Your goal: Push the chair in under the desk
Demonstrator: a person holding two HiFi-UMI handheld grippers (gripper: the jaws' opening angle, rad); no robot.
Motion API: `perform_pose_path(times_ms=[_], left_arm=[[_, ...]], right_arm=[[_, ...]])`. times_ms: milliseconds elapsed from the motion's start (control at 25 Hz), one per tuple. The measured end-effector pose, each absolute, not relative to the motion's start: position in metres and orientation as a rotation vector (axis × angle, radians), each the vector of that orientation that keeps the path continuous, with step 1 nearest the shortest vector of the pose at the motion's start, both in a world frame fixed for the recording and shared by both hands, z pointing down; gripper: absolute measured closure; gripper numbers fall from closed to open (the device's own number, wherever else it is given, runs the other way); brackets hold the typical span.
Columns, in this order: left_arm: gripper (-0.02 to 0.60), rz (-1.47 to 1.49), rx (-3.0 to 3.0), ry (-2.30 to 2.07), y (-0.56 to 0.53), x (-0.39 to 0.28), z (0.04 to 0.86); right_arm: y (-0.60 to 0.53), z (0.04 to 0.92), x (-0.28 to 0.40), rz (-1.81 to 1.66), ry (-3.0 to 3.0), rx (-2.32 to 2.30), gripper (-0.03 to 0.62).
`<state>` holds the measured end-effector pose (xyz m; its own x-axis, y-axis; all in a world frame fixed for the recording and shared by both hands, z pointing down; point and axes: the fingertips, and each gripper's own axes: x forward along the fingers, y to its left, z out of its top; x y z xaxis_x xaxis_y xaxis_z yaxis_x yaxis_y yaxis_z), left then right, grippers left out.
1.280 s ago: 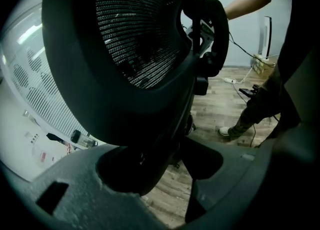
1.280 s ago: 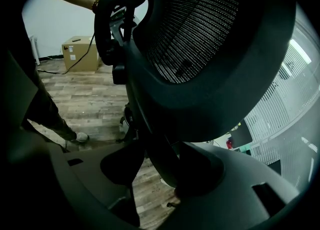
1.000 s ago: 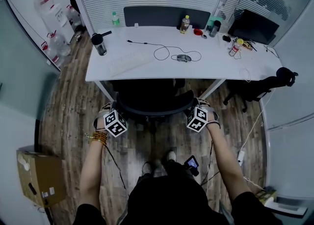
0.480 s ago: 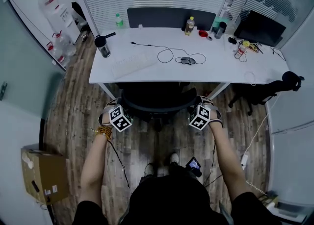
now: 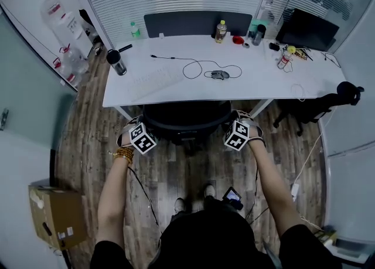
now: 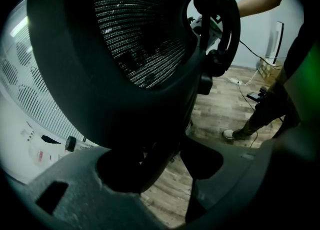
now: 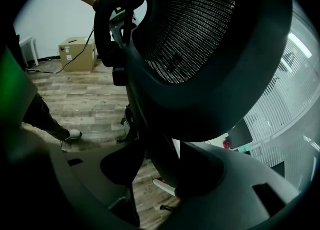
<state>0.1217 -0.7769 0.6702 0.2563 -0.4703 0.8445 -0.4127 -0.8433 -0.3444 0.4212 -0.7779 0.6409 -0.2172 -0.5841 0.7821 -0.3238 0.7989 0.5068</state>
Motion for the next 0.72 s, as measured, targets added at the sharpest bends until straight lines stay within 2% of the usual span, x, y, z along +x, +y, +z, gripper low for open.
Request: perform_pose_path(times_ms=[720], left_arm=[[0.318, -1.637, -2.443, 0.886, -0.824, 0.156, 0.667]], right_arm=[[-0.828, 0.646, 0.453, -0.238, -1.793, 0.671, 0.370]])
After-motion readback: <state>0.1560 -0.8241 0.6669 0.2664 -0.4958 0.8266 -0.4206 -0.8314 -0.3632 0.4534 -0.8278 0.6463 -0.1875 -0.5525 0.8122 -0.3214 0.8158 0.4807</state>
